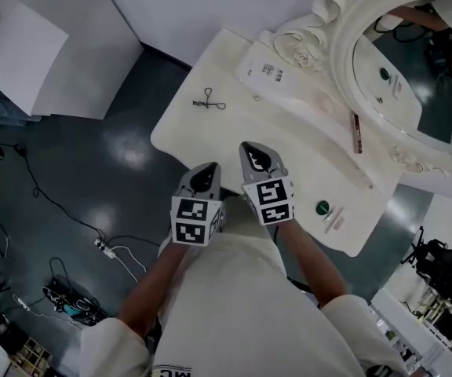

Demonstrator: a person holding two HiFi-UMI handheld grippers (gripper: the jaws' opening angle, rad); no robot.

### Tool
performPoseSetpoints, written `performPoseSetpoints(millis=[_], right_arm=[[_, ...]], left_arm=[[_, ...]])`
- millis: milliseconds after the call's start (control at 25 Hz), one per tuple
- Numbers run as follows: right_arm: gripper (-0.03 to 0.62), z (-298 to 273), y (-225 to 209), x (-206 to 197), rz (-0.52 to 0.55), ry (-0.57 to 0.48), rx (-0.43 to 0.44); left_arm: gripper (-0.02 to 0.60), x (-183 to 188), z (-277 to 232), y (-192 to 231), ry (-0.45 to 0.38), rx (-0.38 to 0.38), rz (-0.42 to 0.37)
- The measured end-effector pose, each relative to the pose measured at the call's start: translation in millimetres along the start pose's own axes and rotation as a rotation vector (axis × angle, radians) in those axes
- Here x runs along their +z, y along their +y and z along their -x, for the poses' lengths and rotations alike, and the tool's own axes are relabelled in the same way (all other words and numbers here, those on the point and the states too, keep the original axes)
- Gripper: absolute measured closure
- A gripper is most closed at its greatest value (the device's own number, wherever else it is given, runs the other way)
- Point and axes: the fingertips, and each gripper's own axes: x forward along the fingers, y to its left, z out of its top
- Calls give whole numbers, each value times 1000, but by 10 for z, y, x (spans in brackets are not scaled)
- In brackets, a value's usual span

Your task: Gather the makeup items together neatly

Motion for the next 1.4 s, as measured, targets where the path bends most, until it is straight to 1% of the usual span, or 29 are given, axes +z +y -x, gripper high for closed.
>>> performPoseSetpoints(millis=[280,600,800,960,1120,1280,1400], right_arm=[[588,-354,92,116,33,19,20],[583,-734,55,168,89,61,45],[555,-966,21,172,139,98,69],[530,-1184,-18,162,200,129,95],[530,-1362,-50,118,256,167,132],[530,-1498,-77,95,326,183,158],[530,-1583,-46,39,389,213,204]], left_arm=[[586,-25,-56,250,11,2,22],[586,-41,-110,524,19,17,82],[586,-41,-146,652,26,32,101],[586,20,-178,754,26,38,103],[586,10,-216,849,32,51,123],[586,-7,-268,912,37,61,143],[586,-28,-294,944,43,65,153]])
